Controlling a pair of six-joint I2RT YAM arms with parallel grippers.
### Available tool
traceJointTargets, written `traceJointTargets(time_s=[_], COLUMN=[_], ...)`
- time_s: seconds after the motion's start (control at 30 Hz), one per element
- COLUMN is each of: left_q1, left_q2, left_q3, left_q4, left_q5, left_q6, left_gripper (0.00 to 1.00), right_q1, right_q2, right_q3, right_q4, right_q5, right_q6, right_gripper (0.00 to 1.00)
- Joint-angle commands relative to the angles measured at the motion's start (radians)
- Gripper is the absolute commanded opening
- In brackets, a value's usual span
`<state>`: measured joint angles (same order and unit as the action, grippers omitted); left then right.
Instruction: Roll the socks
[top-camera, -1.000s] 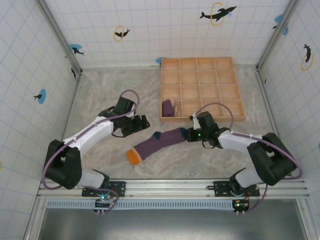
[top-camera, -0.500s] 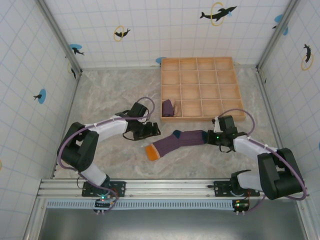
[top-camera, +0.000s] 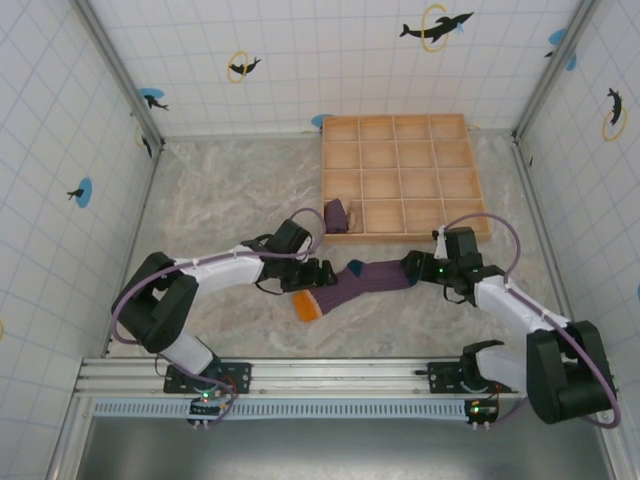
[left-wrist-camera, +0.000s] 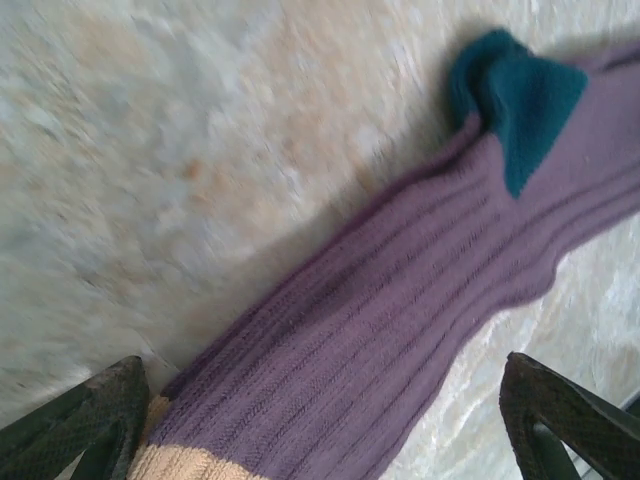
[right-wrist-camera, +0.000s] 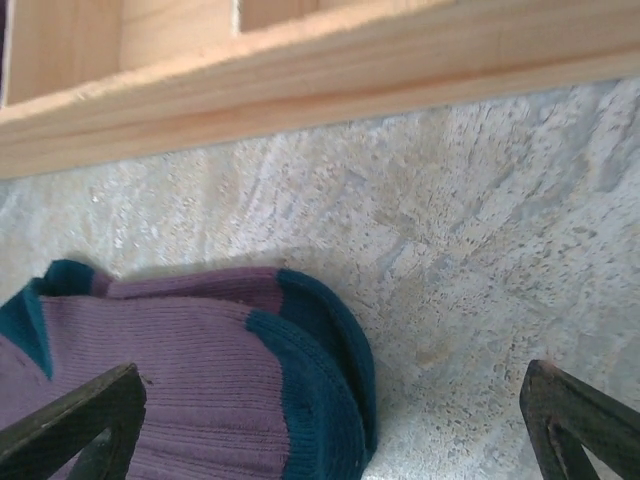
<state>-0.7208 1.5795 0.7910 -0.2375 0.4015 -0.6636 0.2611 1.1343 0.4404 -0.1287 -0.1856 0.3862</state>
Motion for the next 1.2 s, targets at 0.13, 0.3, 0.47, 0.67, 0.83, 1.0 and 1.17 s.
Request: traceJointTargets(time_s=[0.13,0.3,0.47,0.67,0.83,1.0,1.17], left_q1=[-0.064,-0.132,-0.161,-0.076,-0.035,0.019,0.073], left_q2=[-0.040,-0.055,-0.069,-0.102,-0.128,-0.149,-0.165], left_q3=[-0.092,-0.096,-0.083,-0.014,0.058,0.066,0.081], left_q4=[-0.042,-0.017,-0.027,-0.096,-0.171,-0.199,-0.225], left_q5=[0.002,0.002,-0.012,-0.013,-0.100,-0.137,-0.124], left_q6=[-0.126,-0.191,-0.241,-0.245,-0.214,-0.199,-0.179], left_gripper=[0.93,0.93,0.93,0.95,0.97,0.97,0.97], right_q1=[0.084,0.234,0.475,0.719,0.860,1.077,1.202], right_q2=[-0.086,-0.143,-0.216,-0.294,-0.281,-0.231,-0.124], right_q3=[0.043,0.024,-0.011,-0.082,-0.113,-0.130,-0.122], right_q4=[-0.086,-0.098,-0.111,-0.083,-0.031,0.091,0.242], right_q5=[0.094,0.190,0.370,0.541,0.594,0.720,0.768], right_q6=[0.063,0.161,0.162,0.174,0.173,0.061,-0.053], right_gripper=[1.00,1.00,1.00,0.93,0.77,0.68,0.56])
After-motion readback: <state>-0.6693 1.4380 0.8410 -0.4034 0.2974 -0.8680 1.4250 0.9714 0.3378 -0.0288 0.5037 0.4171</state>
